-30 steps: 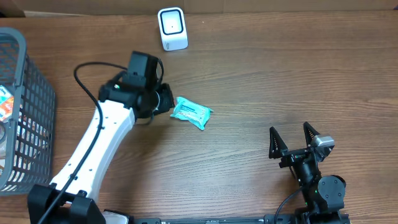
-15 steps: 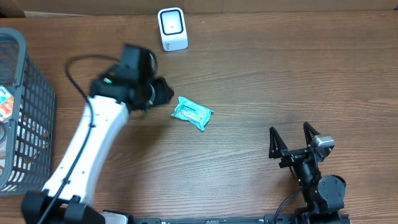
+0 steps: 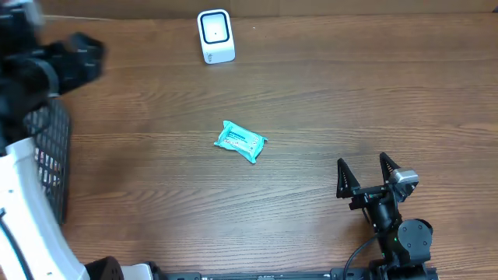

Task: Scan the item barcode
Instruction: 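Lift the wipes pack out and place it on the table center, then reach the left gripper into the basket and grasp the bread bag, then carry the bread bag toward the scanner and drop it beside the wipes, then reach the left gripper into the basket and grasp the green-capped bottle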

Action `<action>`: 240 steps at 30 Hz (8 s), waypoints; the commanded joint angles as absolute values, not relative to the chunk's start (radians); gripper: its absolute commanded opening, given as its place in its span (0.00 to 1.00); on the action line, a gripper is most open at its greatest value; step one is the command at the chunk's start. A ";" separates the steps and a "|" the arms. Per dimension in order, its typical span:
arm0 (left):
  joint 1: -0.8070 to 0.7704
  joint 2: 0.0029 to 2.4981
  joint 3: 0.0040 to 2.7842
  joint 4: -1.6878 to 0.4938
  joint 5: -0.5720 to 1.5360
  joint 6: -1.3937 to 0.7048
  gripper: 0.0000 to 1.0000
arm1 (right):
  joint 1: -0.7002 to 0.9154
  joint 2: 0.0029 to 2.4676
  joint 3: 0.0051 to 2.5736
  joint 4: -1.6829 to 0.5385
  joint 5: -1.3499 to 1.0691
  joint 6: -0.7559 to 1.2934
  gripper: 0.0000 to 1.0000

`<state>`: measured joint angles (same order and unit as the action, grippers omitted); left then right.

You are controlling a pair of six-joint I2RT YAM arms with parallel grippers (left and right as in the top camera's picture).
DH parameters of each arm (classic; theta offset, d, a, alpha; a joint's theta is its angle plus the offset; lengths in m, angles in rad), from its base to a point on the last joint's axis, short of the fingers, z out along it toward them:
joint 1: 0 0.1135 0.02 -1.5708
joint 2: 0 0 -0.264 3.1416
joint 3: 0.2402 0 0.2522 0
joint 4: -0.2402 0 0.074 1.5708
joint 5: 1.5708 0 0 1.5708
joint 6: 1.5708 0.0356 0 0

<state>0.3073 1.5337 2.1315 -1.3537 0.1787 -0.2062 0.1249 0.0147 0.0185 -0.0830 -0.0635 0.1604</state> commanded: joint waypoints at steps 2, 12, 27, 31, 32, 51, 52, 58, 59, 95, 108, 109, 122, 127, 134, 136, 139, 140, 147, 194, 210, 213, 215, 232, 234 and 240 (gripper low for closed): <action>0.522 1.531 2.162 -1.365 0.174 -0.163 1.00 | 0.130 0.003 0.008 -0.079 -0.065 0.159 1.00; 0.808 1.668 2.162 -1.408 0.074 -0.297 1.00 | 0.130 0.003 0.008 -0.079 -0.065 0.159 1.00; 0.809 1.877 2.026 -1.401 -0.119 -0.337 0.99 | 0.130 0.003 0.008 -0.079 -0.065 0.159 1.00; 0.812 1.877 1.869 -1.318 -0.119 -0.337 0.99 | 0.130 0.003 0.008 -0.079 -0.065 0.159 1.00; 0.812 1.877 1.824 -1.287 -0.119 -0.336 0.99 | 0.130 0.003 0.008 -0.079 -0.065 0.159 1.00; 0.796 1.935 1.466 -0.805 -0.106 -0.215 1.00 | 0.130 0.003 0.008 -0.079 -0.065 0.159 1.00; 0.796 1.950 1.466 -0.802 -0.106 -0.214 1.00 | 0.130 0.003 0.008 -0.079 -0.065 0.159 1.00; 0.796 2.041 1.466 -0.793 -0.107 -0.200 1.00 | 0.130 0.003 0.008 -0.079 -0.065 0.159 1.00; 0.796 2.051 1.466 -0.793 -0.107 -0.197 1.00 | 0.130 0.003 0.008 -0.079 -0.065 0.159 1.00; 0.798 2.063 2.186 -1.390 0.000 -0.258 0.04 | 0.130 0.003 0.008 -0.079 -0.065 0.159 1.00; 0.784 1.939 2.760 -1.676 0.360 -0.246 0.04 | 0.130 0.003 0.008 -0.079 -0.065 0.159 1.00; 0.779 1.913 2.768 -1.684 0.374 -0.238 0.04 | 0.130 0.003 0.008 -0.079 -0.065 0.159 1.00; 0.371 1.720 2.770 -1.689 0.366 -0.179 0.04 | 0.130 0.003 0.008 -0.079 -0.065 0.159 1.00; 0.119 1.720 2.699 -1.689 0.269 -0.180 0.04 | 0.130 0.003 0.008 -0.079 -0.065 0.159 1.00; -0.176 1.725 2.398 -1.689 0.059 -0.239 0.04 | 0.130 0.003 0.008 -0.079 -0.065 0.159 1.00; -0.219 1.731 2.310 -1.683 0.034 -0.253 0.04 | 0.130 0.003 0.008 -0.079 -0.065 0.159 1.00; -0.265 1.734 2.170 -1.631 0.021 -0.271 0.04 | 0.130 0.003 0.008 -0.079 -0.065 0.159 1.00; -0.281 1.734 2.112 -1.599 0.018 -0.274 0.04 | 0.130 0.003 0.008 -0.079 -0.065 0.159 1.00; -0.347 1.734 1.778 -1.423 -0.031 -0.337 0.04 | 0.130 0.003 0.008 -0.079 -0.065 0.159 1.00; -0.050 1.579 2.197 -1.523 -0.010 -0.284 0.74 | 0.130 0.003 0.008 -0.079 -0.065 0.159 1.00; 0.668 1.548 2.171 -1.562 0.004 -0.278 1.00 | 0.130 0.003 0.008 -0.079 -0.065 0.159 1.00; 0.742 1.555 2.144 -1.546 0.023 -0.277 1.00 | 0.130 0.003 0.008 -0.079 -0.065 0.159 1.00; 0.778 1.563 2.108 -1.522 0.023 -0.278 1.00 | 0.130 0.003 0.008 -0.079 -0.065 0.159 1.00; 0.841 1.789 1.911 -1.161 0.067 -0.260 0.92 | 0.130 0.003 0.008 -0.079 -0.065 0.159 1.00; 0.841 1.828 1.911 -1.128 0.061 -0.246 0.91 | 0.130 0.003 0.008 -0.079 -0.065 0.159 1.00; 0.838 1.925 1.911 -1.051 -0.110 -0.204 0.96 | 0.130 0.003 0.008 -0.079 -0.065 0.159 1.00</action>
<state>0.8394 1.8866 1.9190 -1.0702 0.0025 -0.2581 0.1253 0.0147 0.0185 -0.0834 -0.0635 0.1600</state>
